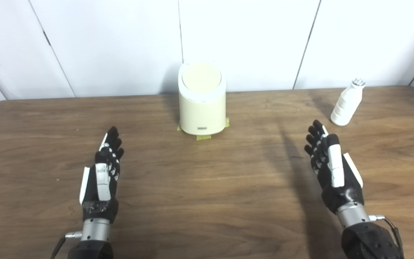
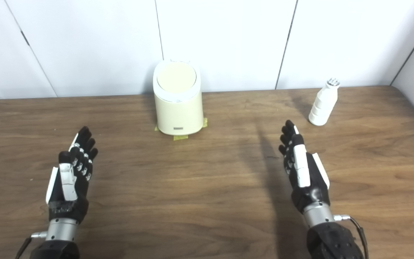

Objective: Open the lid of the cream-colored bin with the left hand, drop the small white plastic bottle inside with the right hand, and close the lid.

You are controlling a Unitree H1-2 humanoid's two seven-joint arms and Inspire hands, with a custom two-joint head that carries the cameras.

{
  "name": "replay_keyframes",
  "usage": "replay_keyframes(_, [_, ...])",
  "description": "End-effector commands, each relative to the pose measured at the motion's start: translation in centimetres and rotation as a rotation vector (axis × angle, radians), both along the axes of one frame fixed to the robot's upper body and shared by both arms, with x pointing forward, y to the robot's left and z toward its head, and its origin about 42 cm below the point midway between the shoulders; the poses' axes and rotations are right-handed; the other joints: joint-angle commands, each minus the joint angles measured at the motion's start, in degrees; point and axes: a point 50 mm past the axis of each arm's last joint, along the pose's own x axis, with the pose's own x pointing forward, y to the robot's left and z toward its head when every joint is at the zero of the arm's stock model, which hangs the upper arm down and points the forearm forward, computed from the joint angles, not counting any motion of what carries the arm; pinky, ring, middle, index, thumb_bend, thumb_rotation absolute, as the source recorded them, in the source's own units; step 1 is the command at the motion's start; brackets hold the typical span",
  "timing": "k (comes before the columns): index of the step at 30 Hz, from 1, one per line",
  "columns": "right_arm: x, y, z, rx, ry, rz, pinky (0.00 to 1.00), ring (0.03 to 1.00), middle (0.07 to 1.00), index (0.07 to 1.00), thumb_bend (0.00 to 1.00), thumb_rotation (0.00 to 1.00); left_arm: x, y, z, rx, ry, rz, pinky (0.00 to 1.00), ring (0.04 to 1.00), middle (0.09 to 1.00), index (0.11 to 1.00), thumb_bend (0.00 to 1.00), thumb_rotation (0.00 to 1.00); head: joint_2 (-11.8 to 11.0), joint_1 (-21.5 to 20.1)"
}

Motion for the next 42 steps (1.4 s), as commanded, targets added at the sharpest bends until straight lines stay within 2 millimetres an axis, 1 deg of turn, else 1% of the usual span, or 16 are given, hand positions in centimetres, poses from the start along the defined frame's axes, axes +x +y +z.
replay_keyframes(1, [0.4, -0.1, 1.3, -0.009, -0.084, 0.028, 1.00, 1.000, 1.000, 1.000, 0.73, 1.00, -2.3, 1.0, -0.4, 0.047, 0.020, -0.005, 1.00, 1.000, 1.000, 1.000, 0.84, 1.00, 0.09, -0.05])
replay_keyframes(13, [0.3, 0.2, 1.2, -0.010, -0.089, 0.112, 1.00, 1.000, 1.000, 1.000, 0.75, 1.00, -2.3, 1.0, -0.3, 0.088, 0.029, -0.047, 1.00, 1.000, 1.000, 1.000, 0.82, 1.00, 0.09, -0.05])
replay_keyframes(18, [0.3, 0.2, 1.1, -0.003, -0.083, 0.099, 1.00, 1.000, 1.000, 1.000, 0.75, 1.00, -2.3, 1.0, -0.4, 0.088, 0.035, -0.042, 1.00, 1.000, 1.000, 1.000, 0.82, 1.00, 0.06, 0.03])
replay_keyframes(22, [0.2, 0.1, 1.1, 0.007, -0.078, 0.082, 1.00, 1.000, 1.000, 1.000, 0.75, 1.00, -2.4, 1.0, -0.5, 0.075, 0.030, 0.002, 1.00, 1.000, 1.000, 1.000, 0.78, 0.98, -0.43, 0.47])
replay_keyframes(24, [0.1, 0.1, 1.0, 0.013, -0.076, 0.077, 1.00, 1.000, 1.000, 1.000, 0.75, 1.00, -2.6, 1.0, -0.5, 0.062, 0.030, 0.034, 0.99, 1.000, 1.000, 1.000, 0.75, 0.94, -1.40, 1.11])
replay_keyframes(25, [0.0, 0.1, 1.0, 0.013, -0.076, 0.076, 1.00, 1.000, 1.000, 1.000, 0.74, 1.00, -2.7, 1.0, -0.5, 0.057, 0.035, 0.045, 0.97, 1.000, 1.000, 1.000, 0.74, 0.91, -1.68, 1.30])
replay_keyframes(27, [-0.3, 0.0, 0.8, 0.005, -0.076, 0.077, 1.00, 1.000, 1.000, 1.000, 0.73, 1.00, -3.0, 1.0, -0.6, 0.055, 0.045, 0.057, 0.91, 0.985, 0.999, 1.000, 0.70, 0.87, -3.70, 1.81])
replay_keyframes(29, [-0.7, -0.2, 0.5, -0.009, -0.078, 0.078, 1.00, 1.000, 1.000, 1.000, 0.72, 1.00, -3.4, 0.9, -0.7, 0.058, 0.048, 0.059, 0.88, 0.971, 0.993, 1.000, 0.67, 0.84, -4.99, 2.06])
replay_keyframes(30, [-0.8, -0.3, 0.3, -0.017, -0.078, 0.077, 1.00, 1.000, 1.000, 1.000, 0.69, 0.96, -3.6, 0.9, -0.7, 0.061, 0.049, 0.060, 0.87, 0.966, 0.986, 0.997, 0.65, 0.82, -5.46, 2.23])
replay_keyframes(31, [-0.9, -0.4, 0.1, -0.022, -0.078, 0.076, 1.00, 1.000, 1.000, 1.000, 0.68, 0.91, -3.7, 0.8, -0.7, 0.064, 0.050, 0.060, 0.87, 0.958, 0.977, 0.991, 0.64, 0.80, -5.79, 2.34])
replay_keyframes(33, [-1.3, -0.6, -0.1, -0.027, -0.070, 0.074, 1.00, 1.000, 1.000, 1.000, 0.68, 0.88, -4.0, 0.6, -0.8, 0.056, 0.054, 0.062, 0.86, 0.950, 0.970, 0.989, 0.62, 0.78, -6.66, 3.00])
replay_keyframes(35, [-1.6, -0.7, -0.2, -0.028, -0.065, 0.073, 0.99, 1.000, 1.000, 1.000, 0.67, 0.88, -4.3, 0.5, -0.9, 0.048, 0.060, 0.064, 0.85, 0.944, 0.968, 0.992, 0.60, 0.77, -7.47, 3.34])
replay_keyframes(37, [-1.9, -0.9, -0.4, -0.024, -0.060, 0.071, 1.00, 1.000, 1.000, 1.000, 0.65, 0.91, -4.6, 0.4, -1.0, 0.050, 0.064, 0.063, 0.85, 0.943, 0.970, 0.998, 0.59, 0.78, -8.41, 3.58])
replay_keyframes(38, [-2.1, -0.9, -0.5, -0.023, -0.059, 0.070, 1.00, 1.000, 1.000, 1.000, 0.65, 0.92, -4.7, 0.4, -1.1, 0.052, 0.065, 0.062, 0.85, 0.943, 0.970, 1.000, 0.59, 0.79, -9.28, 3.82])
replay_keyframes(40, [-2.5, -1.0, -0.9, -0.014, -0.058, 0.065, 0.99, 1.000, 1.000, 1.000, 0.65, 0.92, -5.1, 0.2, -1.2, 0.054, 0.066, 0.060, 0.85, 0.947, 0.971, 1.000, 0.60, 0.79, -10.18, 4.16])
replay_keyframes(42, [-2.9, -1.2, -1.4, -0.011, -0.059, 0.063, 0.99, 1.000, 1.000, 1.000, 0.63, 0.93, -5.5, 0.1, -1.5, 0.061, 0.071, 0.059, 0.85, 0.946, 0.968, 1.000, 0.60, 0.78, -12.19, 4.78])
